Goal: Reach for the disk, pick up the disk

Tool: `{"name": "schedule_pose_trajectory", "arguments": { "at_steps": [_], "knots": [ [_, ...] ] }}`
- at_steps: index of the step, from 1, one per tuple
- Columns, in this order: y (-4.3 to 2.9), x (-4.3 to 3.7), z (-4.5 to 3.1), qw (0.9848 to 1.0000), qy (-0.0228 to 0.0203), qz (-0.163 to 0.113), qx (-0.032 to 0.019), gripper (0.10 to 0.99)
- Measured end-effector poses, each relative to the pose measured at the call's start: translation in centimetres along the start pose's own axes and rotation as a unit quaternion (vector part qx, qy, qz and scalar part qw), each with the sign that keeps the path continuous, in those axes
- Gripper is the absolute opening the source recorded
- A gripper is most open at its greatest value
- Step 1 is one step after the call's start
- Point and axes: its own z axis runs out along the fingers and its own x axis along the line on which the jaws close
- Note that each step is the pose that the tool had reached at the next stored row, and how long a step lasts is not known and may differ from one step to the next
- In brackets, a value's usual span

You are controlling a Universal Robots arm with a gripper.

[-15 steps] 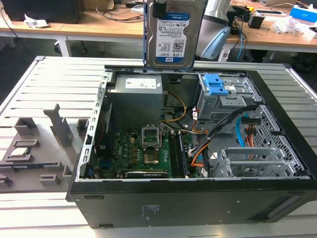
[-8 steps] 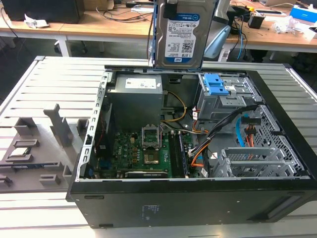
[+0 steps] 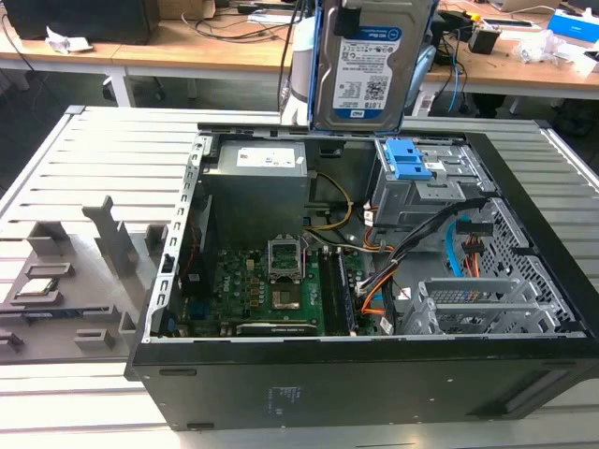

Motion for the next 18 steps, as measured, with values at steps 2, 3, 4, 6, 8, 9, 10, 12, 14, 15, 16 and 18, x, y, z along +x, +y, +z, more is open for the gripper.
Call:
{"name": "schedule_pose_trajectory", "arguments": {
  "at_steps": [2,3,4,6,8,9,10,12,14,15,16,18],
  "knots": [
    [-0.54,0.0,-0.02,1.0,0.0,0.0,0.0,0.369],
    [-0.58,0.0,-0.03,1.0,0.0,0.0,0.0,0.369],
    [-0.58,0.0,-0.02,1.0,0.0,0.0,0.0,0.369],
    [-0.61,0.0,-0.03,1.0,0.0,0.0,0.0,0.369],
    [-0.62,0.24,-0.02,1.0,0.0,0.0,0.0,0.369],
    [-0.61,0.6,-0.02,1.0,0.0,0.0,0.0,0.369],
    [-0.61,0.79,-0.02,1.0,0.0,0.0,0.0,0.369],
    [-0.6,1.42,-0.01,1.0,0.0,0.0,0.0,0.369],
    [-0.6,1.81,0.0,1.0,0.0,0.0,0.0,0.369],
    [-0.6,2.06,0.0,1.0,0.0,0.0,0.0,0.369],
    [-0.6,2.25,0.0,1.0,0.0,0.0,0.0,0.369],
    [-0.59,2.98,0.01,1.0,0.0,0.0,0.0,0.369]
  ]
}}
